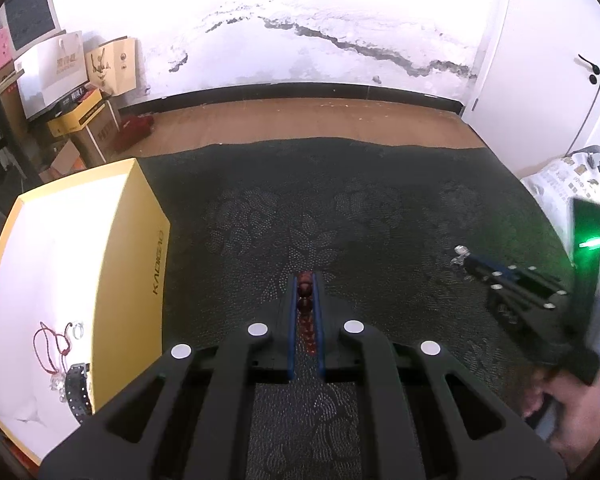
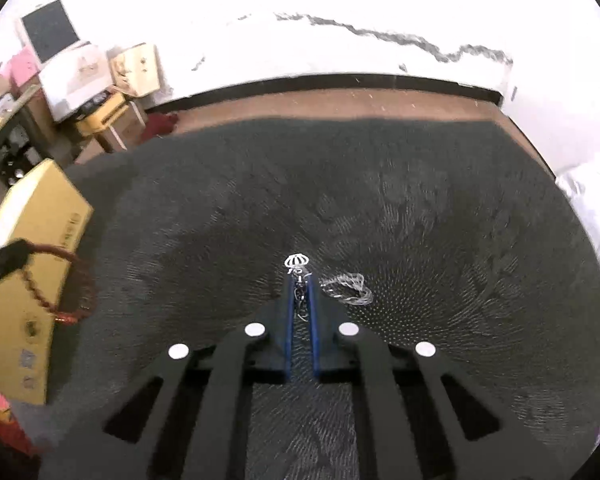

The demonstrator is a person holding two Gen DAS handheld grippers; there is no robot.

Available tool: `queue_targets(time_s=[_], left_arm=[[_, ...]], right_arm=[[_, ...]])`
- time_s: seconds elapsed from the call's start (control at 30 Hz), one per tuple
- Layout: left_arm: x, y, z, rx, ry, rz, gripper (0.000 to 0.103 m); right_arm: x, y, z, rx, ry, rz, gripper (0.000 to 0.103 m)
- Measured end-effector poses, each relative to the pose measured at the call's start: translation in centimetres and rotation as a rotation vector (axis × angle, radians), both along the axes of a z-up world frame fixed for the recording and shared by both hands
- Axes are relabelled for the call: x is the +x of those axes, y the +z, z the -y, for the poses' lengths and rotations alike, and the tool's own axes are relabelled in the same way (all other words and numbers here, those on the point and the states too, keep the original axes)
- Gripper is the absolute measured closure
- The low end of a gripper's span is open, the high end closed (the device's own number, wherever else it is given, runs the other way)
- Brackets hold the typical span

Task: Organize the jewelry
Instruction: 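Lift the bracelet with the left tool while the right tool grasps the silver chain, then carry the bracelet and chain into the yellow box and open both tools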

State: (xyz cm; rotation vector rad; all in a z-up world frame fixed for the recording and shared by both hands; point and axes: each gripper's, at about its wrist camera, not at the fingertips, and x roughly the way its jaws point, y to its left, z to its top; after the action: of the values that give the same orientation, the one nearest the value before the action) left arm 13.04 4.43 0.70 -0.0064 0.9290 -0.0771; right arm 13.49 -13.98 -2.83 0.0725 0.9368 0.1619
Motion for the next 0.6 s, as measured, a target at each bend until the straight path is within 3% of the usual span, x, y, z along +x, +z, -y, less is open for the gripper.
queue_targets(time_s=[0.3, 0.6], left_arm=[[-2.5, 5.1, -2.4, -0.003, 0.002, 0.066, 0.096], [-6.8, 7.7, -8.7, -0.03, 0.094, 0.094, 0.096]], right_arm=[[-4.9, 10.9, -1.8, 0.069, 0.118, 0.104, 0.096], [-7.5, 16.4, -8.8, 0.057, 0.239, 0.149, 0.096]])
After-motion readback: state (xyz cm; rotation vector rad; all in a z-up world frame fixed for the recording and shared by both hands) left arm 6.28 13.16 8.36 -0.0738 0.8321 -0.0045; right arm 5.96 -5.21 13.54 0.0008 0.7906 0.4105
